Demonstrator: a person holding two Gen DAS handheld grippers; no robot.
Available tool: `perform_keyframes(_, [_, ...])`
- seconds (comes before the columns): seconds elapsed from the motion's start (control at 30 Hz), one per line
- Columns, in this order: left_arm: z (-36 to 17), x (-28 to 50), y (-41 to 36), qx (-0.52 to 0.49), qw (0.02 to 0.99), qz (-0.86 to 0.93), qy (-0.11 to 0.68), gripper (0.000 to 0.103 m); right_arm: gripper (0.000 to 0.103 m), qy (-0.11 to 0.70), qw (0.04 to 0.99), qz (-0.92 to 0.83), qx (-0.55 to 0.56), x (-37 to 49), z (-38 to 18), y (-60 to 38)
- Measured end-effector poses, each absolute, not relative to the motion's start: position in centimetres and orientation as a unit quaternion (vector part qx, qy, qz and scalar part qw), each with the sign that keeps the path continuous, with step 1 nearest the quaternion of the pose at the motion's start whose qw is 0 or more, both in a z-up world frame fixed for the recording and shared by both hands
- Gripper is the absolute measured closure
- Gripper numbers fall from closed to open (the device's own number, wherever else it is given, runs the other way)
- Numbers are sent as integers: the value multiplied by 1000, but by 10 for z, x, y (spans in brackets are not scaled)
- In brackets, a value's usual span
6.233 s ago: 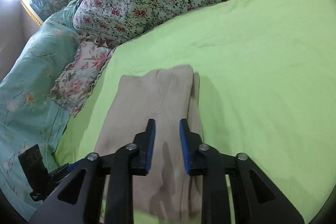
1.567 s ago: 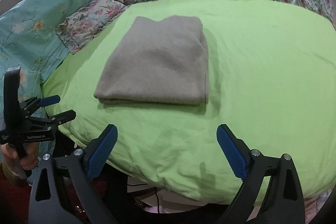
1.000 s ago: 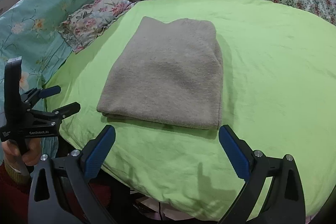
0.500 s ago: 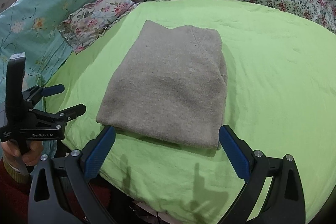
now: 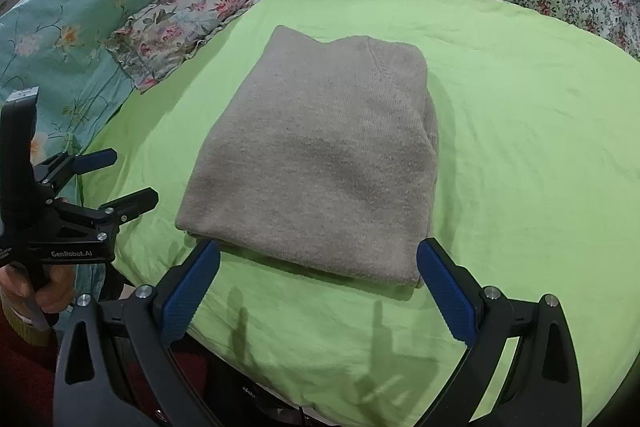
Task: Fold small clothes
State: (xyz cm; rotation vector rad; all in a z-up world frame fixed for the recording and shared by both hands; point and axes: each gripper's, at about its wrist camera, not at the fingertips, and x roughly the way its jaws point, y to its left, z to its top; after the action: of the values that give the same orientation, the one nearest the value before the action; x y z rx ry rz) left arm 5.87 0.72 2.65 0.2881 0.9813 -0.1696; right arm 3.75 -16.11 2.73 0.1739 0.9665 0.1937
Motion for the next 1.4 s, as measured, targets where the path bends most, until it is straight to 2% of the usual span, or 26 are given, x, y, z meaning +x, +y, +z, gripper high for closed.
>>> perform_keyframes(1.4, [30,59,0,146,872,-79,460,3,4,462,878,90,82,38,30,-165])
